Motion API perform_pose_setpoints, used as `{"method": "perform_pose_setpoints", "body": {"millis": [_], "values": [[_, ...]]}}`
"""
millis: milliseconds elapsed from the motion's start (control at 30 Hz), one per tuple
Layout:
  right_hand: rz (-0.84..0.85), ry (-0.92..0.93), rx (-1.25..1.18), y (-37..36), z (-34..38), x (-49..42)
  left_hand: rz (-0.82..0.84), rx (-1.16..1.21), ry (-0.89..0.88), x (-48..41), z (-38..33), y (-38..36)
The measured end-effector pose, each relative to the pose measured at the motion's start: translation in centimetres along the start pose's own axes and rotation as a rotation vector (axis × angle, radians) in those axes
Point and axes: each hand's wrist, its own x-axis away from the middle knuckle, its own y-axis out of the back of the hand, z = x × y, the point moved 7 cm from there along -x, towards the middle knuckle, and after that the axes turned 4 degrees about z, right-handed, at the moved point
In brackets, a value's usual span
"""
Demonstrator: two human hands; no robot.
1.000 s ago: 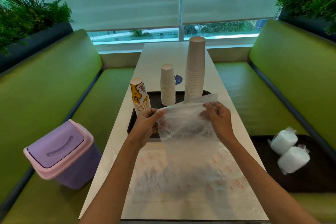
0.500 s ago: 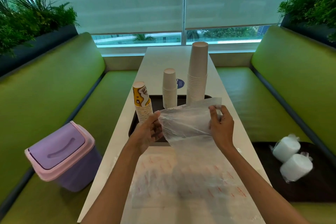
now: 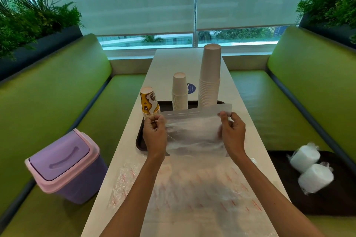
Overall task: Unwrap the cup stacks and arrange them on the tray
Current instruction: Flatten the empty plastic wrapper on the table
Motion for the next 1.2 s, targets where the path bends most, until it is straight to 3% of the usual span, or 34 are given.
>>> {"method": "perform_pose_setpoints", "body": {"millis": [133,300,400,633,700,767,833,933,1000,1100,1200], "values": [[0.016,-0.009,-0.020,-0.3,0.1,-0.1,-0.051,-0.083,-0.056,0.3,0.0,0.2],[0.034,-0.014,-0.017,-0.9,-0.1,-0.1,-0.001,-0.003,0.095,-0.2,1.7,0.1],[0.041,-0.021,-0.013,-1.0,-0.2,-0.1,-0.025,-0.058,0.050,-0.3,1.4,0.5],[0.093,-0.057,-0.015,-1.4,-0.1,-0.1,-0.232,-0.293,0.029,-0.6,1.6,3.5],[0.165,-0.061,-0.024,-1.9,-0.1,-0.1,-0.290,-0.316,-0.053,-0.8,0.6,4.1],[0.253,-0.056,-0.030,-2.7,0.2,0.1,-0.211,-0.293,-0.234,-0.8,-1.5,3.1],[0.340,-0.036,-0.031,-3.8,0.6,0.4,-0.012,-0.295,-0.372,-0.5,-3.5,0.9],[0.460,-0.022,-0.051,-5.2,1.3,1.0,0.372,-0.340,-0.377,0.5,-4.9,-3.0],[0.532,-0.027,-0.062,-5.9,1.6,1.4,0.540,-0.375,-0.350,0.9,-4.6,-4.7],[0.614,-0.051,-0.054,-6.4,1.8,1.7,0.613,-0.343,-0.328,0.6,-3.8,-5.1],[0.709,-0.146,-0.010,-6.1,1.1,1.8,0.540,-0.323,-0.323,-0.3,-4.0,-4.5]]}}
